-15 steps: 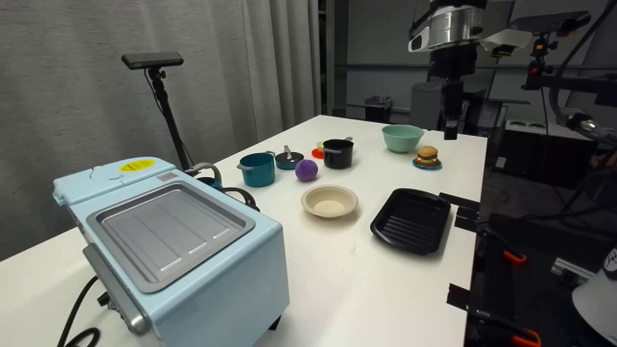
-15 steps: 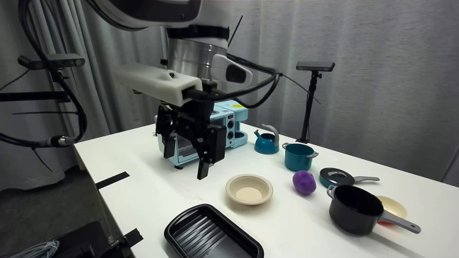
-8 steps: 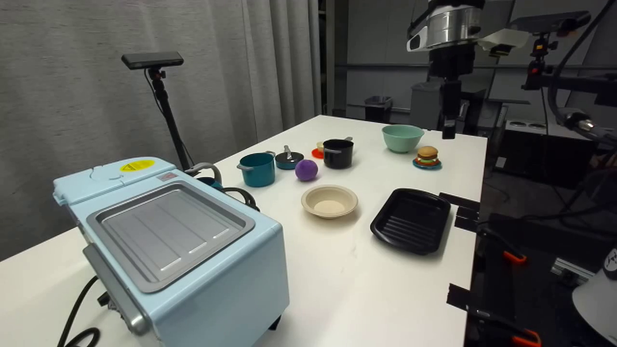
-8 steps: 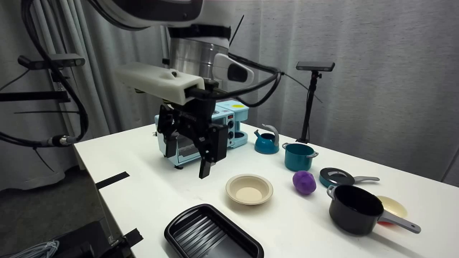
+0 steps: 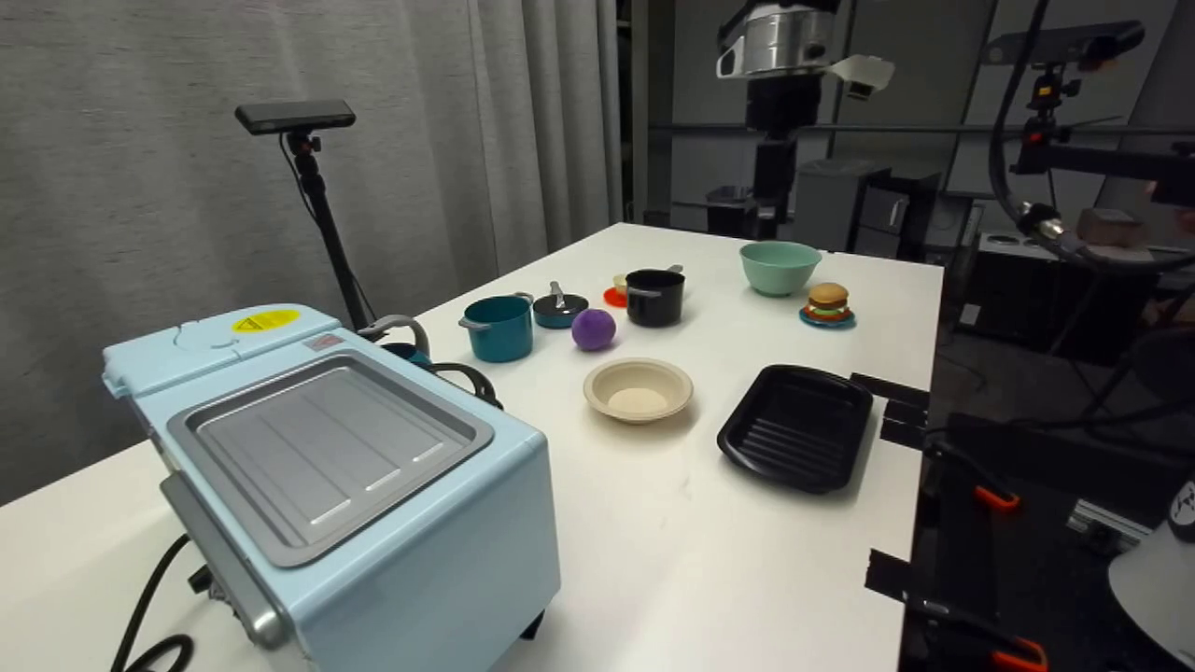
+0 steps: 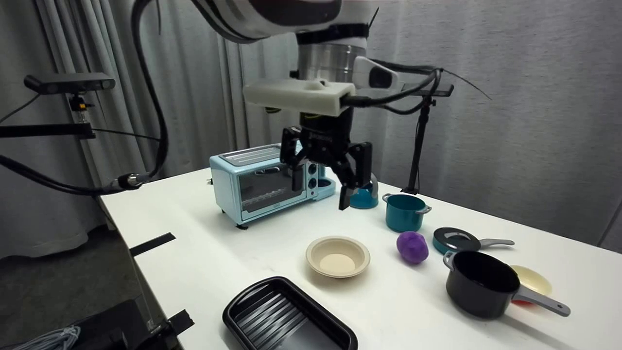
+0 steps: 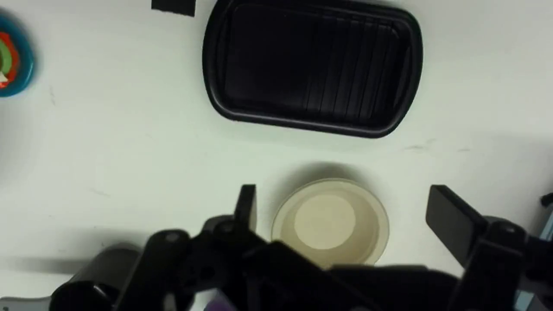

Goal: Put the purple object into the white plate

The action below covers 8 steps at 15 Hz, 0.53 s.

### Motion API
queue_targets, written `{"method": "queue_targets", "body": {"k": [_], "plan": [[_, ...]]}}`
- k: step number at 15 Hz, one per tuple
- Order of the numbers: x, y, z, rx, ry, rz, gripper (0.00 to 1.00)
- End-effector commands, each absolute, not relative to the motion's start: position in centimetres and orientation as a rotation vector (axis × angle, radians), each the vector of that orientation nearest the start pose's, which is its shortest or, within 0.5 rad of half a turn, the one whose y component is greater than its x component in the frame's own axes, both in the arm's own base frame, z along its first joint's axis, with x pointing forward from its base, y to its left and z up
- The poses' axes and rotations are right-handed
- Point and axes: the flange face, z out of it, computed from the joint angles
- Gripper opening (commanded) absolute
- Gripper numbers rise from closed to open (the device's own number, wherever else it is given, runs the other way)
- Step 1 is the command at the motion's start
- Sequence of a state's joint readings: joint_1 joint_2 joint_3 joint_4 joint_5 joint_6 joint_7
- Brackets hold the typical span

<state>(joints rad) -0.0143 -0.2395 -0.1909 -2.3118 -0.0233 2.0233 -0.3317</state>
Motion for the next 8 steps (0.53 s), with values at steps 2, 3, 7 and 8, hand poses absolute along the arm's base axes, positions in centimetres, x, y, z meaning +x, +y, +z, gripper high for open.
{"method": "queue_targets", "body": {"k": [2, 3, 7, 8], "plan": [[54.5, -8.7, 38.9, -3.091, -0.185, 0.001, 1.00], [56.1, -8.4, 37.7, -3.092, -0.173, -0.033, 1.00], [61.8, -8.1, 34.5, -3.112, -0.050, -0.181, 1.00], [63.1, -8.3, 33.8, -3.120, -0.012, -0.211, 1.00]]}}
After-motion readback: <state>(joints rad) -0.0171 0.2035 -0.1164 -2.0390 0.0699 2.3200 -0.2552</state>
